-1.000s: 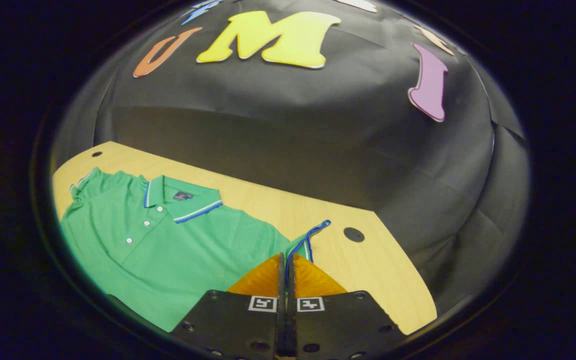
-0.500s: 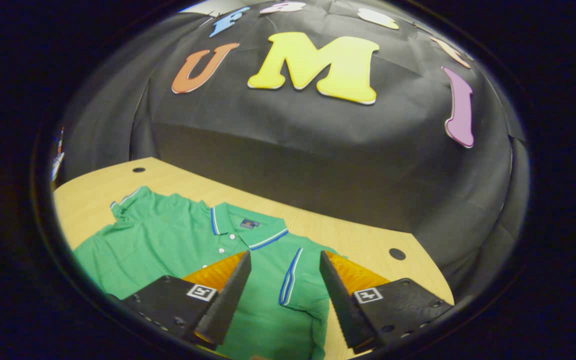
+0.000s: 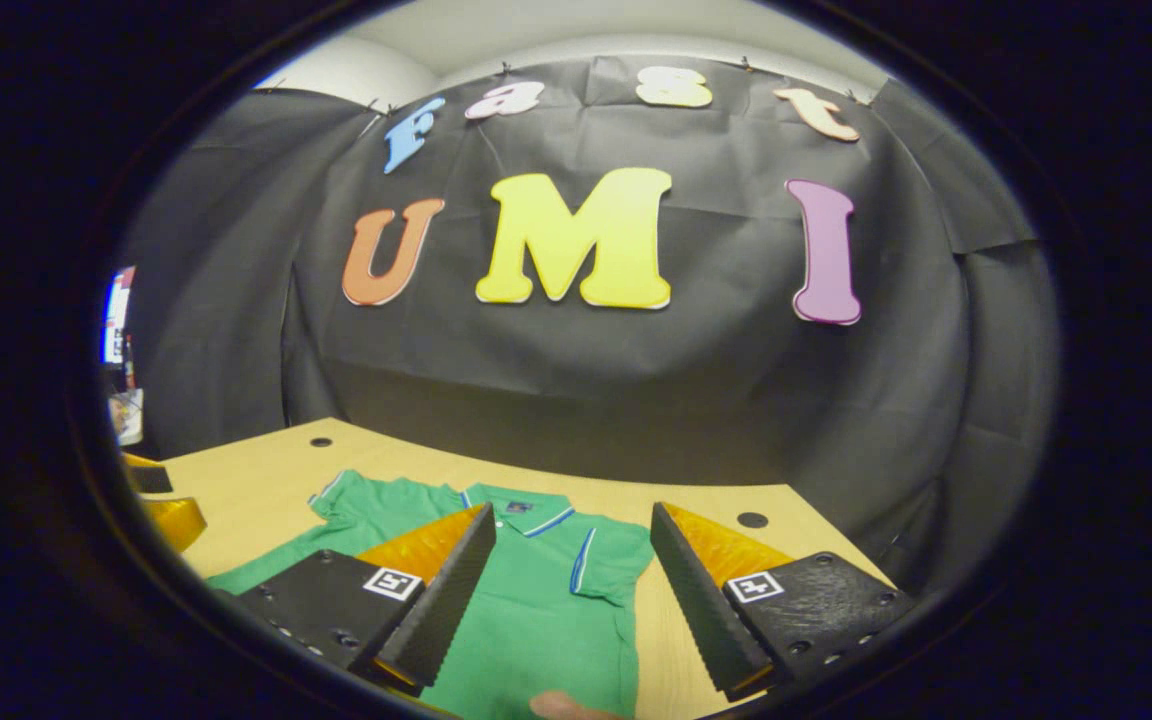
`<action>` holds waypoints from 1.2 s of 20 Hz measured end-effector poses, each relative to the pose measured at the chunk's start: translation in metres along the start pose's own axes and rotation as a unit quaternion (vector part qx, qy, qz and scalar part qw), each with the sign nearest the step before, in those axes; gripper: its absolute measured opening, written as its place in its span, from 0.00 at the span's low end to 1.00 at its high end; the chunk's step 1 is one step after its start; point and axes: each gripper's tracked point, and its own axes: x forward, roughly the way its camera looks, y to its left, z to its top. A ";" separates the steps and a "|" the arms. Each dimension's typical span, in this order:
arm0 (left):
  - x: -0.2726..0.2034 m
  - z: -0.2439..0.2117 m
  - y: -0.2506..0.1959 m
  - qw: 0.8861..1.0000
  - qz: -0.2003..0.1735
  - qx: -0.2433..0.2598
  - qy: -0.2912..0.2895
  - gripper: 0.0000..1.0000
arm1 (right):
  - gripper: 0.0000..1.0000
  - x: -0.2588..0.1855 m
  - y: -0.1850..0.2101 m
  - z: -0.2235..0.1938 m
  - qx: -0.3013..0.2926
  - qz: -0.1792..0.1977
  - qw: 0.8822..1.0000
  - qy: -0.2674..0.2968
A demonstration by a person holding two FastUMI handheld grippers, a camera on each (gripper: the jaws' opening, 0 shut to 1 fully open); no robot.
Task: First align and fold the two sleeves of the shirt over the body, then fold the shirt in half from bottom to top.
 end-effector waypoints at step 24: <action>0.225 0.016 0.059 0.998 0.042 -0.031 0.037 1.00 | 0.95 -0.127 -0.073 -0.017 0.062 0.003 0.998 -0.031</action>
